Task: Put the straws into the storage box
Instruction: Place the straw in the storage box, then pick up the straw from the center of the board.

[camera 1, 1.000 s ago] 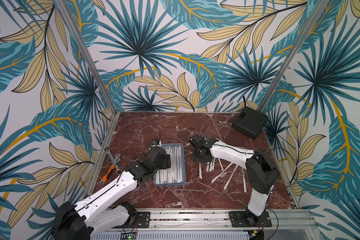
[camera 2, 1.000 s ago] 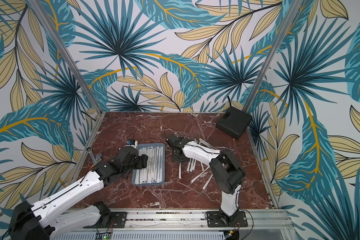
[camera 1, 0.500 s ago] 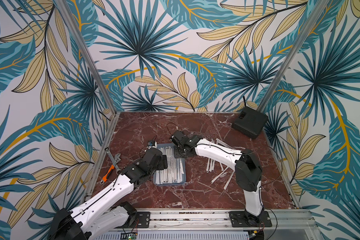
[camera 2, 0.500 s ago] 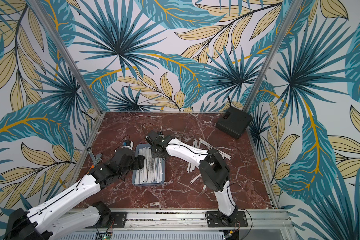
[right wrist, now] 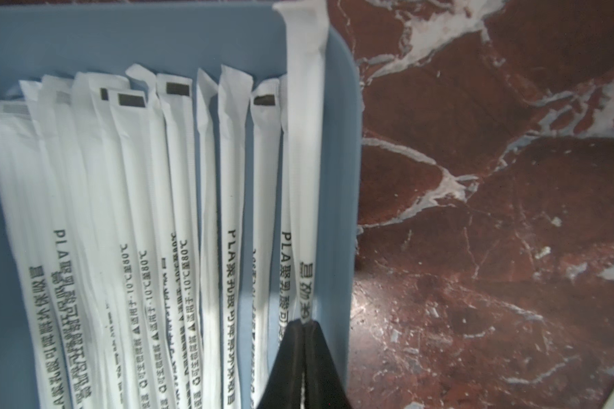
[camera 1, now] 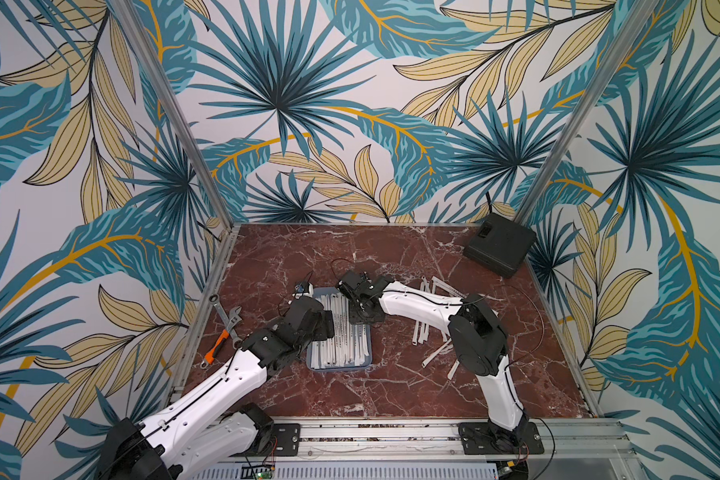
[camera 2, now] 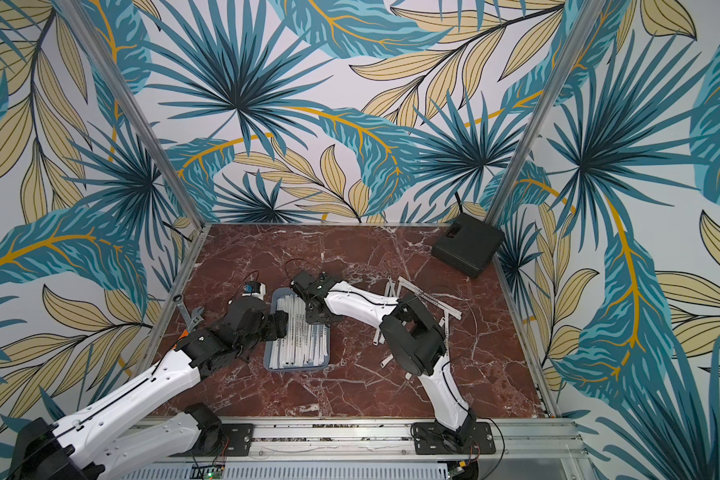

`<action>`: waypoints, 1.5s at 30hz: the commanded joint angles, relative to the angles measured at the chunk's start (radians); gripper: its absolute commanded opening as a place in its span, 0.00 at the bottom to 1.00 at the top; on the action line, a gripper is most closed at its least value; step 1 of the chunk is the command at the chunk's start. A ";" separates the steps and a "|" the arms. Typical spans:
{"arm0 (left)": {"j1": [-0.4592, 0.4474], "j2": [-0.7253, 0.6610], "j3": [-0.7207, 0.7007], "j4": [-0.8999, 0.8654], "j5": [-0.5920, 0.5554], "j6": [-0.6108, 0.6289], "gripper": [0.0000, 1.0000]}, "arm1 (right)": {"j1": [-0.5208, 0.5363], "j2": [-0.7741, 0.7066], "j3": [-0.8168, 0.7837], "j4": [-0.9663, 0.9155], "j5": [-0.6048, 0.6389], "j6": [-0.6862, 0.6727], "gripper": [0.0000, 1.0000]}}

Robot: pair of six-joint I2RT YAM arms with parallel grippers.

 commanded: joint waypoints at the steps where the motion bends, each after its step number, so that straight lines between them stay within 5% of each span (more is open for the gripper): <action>1: 0.005 -0.016 -0.017 0.004 -0.001 -0.003 0.83 | 0.001 0.038 -0.005 -0.025 0.025 0.014 0.09; 17: 0.024 -0.015 0.031 -0.039 -0.023 0.037 0.83 | 0.009 -0.120 -0.004 -0.074 0.071 -0.025 0.22; 27: 0.070 -0.055 0.015 -0.078 -0.030 0.037 0.88 | -0.221 -0.320 -0.301 -0.069 0.133 -0.085 0.26; 45: 0.084 -0.066 0.005 -0.095 -0.030 0.034 0.90 | -0.318 -0.179 -0.362 0.037 0.098 -0.085 0.23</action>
